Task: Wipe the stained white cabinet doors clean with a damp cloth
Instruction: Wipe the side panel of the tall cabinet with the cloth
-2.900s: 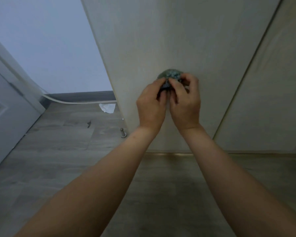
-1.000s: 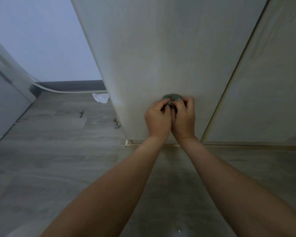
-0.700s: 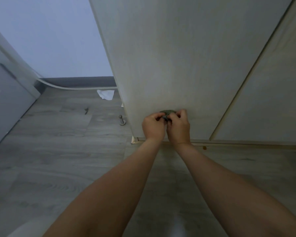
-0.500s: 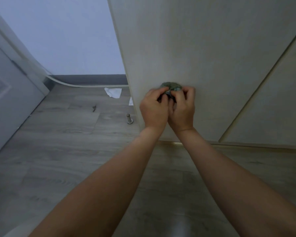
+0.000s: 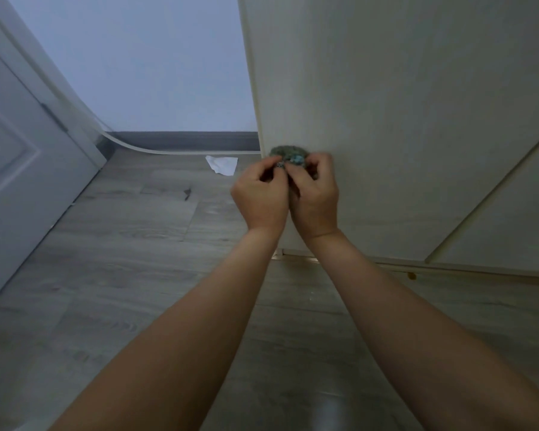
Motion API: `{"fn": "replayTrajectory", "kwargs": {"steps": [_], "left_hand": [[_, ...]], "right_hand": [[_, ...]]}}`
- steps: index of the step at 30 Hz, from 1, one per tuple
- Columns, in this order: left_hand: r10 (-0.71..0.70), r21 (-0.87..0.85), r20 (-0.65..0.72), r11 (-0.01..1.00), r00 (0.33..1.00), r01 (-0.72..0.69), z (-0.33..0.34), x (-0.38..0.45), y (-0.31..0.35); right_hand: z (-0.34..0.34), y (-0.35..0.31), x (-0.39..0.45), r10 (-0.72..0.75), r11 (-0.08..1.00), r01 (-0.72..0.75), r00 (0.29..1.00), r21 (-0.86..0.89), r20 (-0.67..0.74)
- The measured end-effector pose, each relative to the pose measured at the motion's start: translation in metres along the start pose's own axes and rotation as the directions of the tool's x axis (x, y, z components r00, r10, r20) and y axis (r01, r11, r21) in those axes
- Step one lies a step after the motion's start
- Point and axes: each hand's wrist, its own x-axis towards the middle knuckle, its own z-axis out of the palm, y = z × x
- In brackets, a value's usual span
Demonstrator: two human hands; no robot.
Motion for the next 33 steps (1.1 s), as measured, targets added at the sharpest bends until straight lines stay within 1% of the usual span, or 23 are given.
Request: {"fn": "replayTrajectory", "kwargs": {"steps": [1,2,3,5,6,7,8,10,12,14,15,16,17,19,21,23,24,26,27,29,30,31,33], "left_hand": [[-0.032,0.012,0.001,0.999,0.999,0.032,-0.004,-0.001,-0.007],[-0.097,0.041,0.016,0.995,0.995,0.096,-0.007,-0.004,-0.02],[-0.19,0.076,0.047,0.98,0.981,0.186,-0.011,-0.008,-0.036],[-0.374,0.154,0.166,0.924,0.912,0.351,-0.021,-0.017,-0.07],[-0.432,0.202,0.234,0.898,0.871,0.391,-0.026,-0.022,-0.083],[-0.45,0.247,0.287,0.888,0.846,0.389,-0.029,-0.027,-0.089],[-0.443,0.282,0.317,0.888,0.839,0.363,-0.031,-0.031,-0.09],[-0.362,0.29,0.321,0.917,0.875,0.273,-0.032,-0.034,-0.081],[-0.216,0.235,0.273,0.96,0.938,0.153,-0.029,-0.03,-0.062],[-0.13,0.158,0.211,0.983,0.969,0.097,-0.023,-0.023,-0.053],[-0.117,0.151,0.201,0.985,0.972,0.088,-0.022,-0.023,-0.055],[-0.128,0.168,0.205,0.981,0.97,0.094,-0.022,-0.025,-0.063],[-0.161,0.196,0.22,0.974,0.962,0.118,-0.022,-0.027,-0.072],[-0.252,0.289,0.266,0.942,0.93,0.173,-0.022,-0.033,-0.103],[-0.365,0.393,0.307,0.89,0.879,0.232,-0.018,-0.04,-0.135],[-0.491,0.451,0.353,0.835,0.796,0.316,-0.014,-0.052,-0.156],[-0.528,0.454,0.4,0.824,0.749,0.338,-0.013,-0.06,-0.163],[-0.574,0.411,0.488,0.816,0.657,0.407,-0.013,-0.076,-0.171],[-0.597,0.378,0.499,0.802,0.628,0.463,-0.014,-0.079,-0.171],[-0.611,0.309,0.454,0.791,0.649,0.528,-0.013,-0.078,-0.168],[-0.593,0.259,0.428,0.804,0.682,0.536,-0.011,-0.075,-0.16],[-0.56,0.204,0.415,0.826,0.717,0.526,-0.009,-0.072,-0.15],[-0.424,0.092,0.432,0.899,0.796,0.429,-0.001,-0.063,-0.12]], "right_hand": [[0.008,0.006,-0.004,0.04,0.999,-0.041,0.999,0.027,0.036],[0.015,0.016,-0.013,0.059,0.997,-0.062,0.995,0.035,0.074],[0.022,0.028,-0.024,0.083,0.997,-0.083,0.99,-0.001,0.113],[0.032,0.049,-0.047,0.163,0.985,-0.152,0.972,-0.076,0.168],[0.034,0.055,-0.057,0.214,0.975,-0.198,0.96,-0.103,0.179],[0.035,0.06,-0.067,0.203,0.974,-0.182,0.966,-0.134,0.162],[0.037,0.063,-0.074,0.135,0.979,-0.109,0.98,-0.175,0.148],[0.037,0.059,-0.076,0.008,0.972,0.015,0.995,-0.234,0.095],[0.033,0.046,-0.063,-0.041,0.982,0.041,0.999,-0.185,0.004],[0.028,0.039,-0.05,-0.102,0.982,0.091,0.993,-0.163,-0.057],[0.027,0.04,-0.049,-0.107,0.983,0.098,0.993,-0.156,-0.046],[0.029,0.047,-0.052,-0.067,0.988,0.065,0.998,-0.138,-0.007],[0.032,0.054,-0.058,0.017,0.99,-0.013,0.999,-0.14,0.031],[0.044,0.079,-0.082,0.184,0.969,-0.162,0.977,-0.189,0.109],[0.057,0.106,-0.104,0.268,0.931,-0.216,0.951,-0.295,0.151],[0.063,0.121,-0.116,0.377,0.893,-0.31,0.911,-0.326,0.168],[0.064,0.126,-0.122,0.418,0.878,-0.344,0.89,-0.332,0.184],[0.061,0.133,-0.131,0.396,0.886,-0.31,0.892,-0.344,0.217],[0.06,0.136,-0.134,0.349,0.901,-0.262,0.91,-0.346,0.222],[0.052,0.135,-0.135,0.238,0.926,-0.168,0.955,-0.338,0.179],[0.047,0.129,-0.13,0.191,0.937,-0.144,0.974,-0.319,0.121],[0.041,0.122,-0.122,0.15,0.948,-0.131,0.988,-0.289,0.043],[0.025,0.104,-0.1,0.063,0.972,-0.088,0.991,-0.218,-0.122]]}}
